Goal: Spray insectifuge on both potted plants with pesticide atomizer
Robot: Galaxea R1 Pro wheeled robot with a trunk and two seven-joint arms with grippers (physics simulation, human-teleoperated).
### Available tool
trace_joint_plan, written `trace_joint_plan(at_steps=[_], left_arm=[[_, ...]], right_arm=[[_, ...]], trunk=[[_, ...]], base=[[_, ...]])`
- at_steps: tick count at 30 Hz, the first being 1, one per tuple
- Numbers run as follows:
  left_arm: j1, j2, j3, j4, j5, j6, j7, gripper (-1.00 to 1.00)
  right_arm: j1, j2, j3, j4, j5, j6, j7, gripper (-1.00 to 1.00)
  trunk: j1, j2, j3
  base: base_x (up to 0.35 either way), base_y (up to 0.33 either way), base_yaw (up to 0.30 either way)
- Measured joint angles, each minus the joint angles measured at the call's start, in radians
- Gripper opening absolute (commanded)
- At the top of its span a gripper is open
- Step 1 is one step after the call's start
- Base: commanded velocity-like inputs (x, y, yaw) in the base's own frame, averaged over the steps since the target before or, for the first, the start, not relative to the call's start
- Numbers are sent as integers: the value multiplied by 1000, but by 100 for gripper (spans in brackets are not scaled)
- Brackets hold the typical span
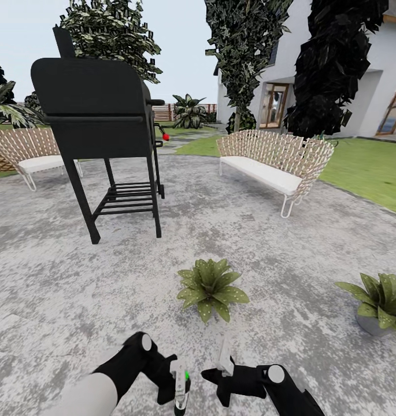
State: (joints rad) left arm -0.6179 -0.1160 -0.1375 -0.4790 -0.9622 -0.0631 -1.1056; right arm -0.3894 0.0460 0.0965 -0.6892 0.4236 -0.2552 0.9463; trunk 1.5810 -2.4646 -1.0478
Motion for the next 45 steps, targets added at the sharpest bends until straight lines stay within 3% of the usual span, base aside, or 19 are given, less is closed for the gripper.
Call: trace_joint_plan(at_steps=[3, 25, 39, 45], left_arm=[[0, -14, -2, 0, 0, 1, -1, -100], [0, -52, -3, -1, 6, 0, 0, -100], [0, -58, -2, -3, 7, 2, 3, -100], [-2, -44, -5, -1, -7, 6, 11, -100]], right_arm=[[0, -2, -1, 0, 0, 0, -1, -100], [0, -5, -3, 2, 2, 0, -1, -100], [0, -5, -3, 2, 2, 0, -1, -100], [0, -5, -3, 2, 2, 0, -1, -100]], trunk=[[0, 0, 0], [0, 0, 0], [0, 0, 0], [0, 0, 0]], base=[[0, 0, 0], [0, 0, 0], [0, 0, 0], [0, 0, 0]])
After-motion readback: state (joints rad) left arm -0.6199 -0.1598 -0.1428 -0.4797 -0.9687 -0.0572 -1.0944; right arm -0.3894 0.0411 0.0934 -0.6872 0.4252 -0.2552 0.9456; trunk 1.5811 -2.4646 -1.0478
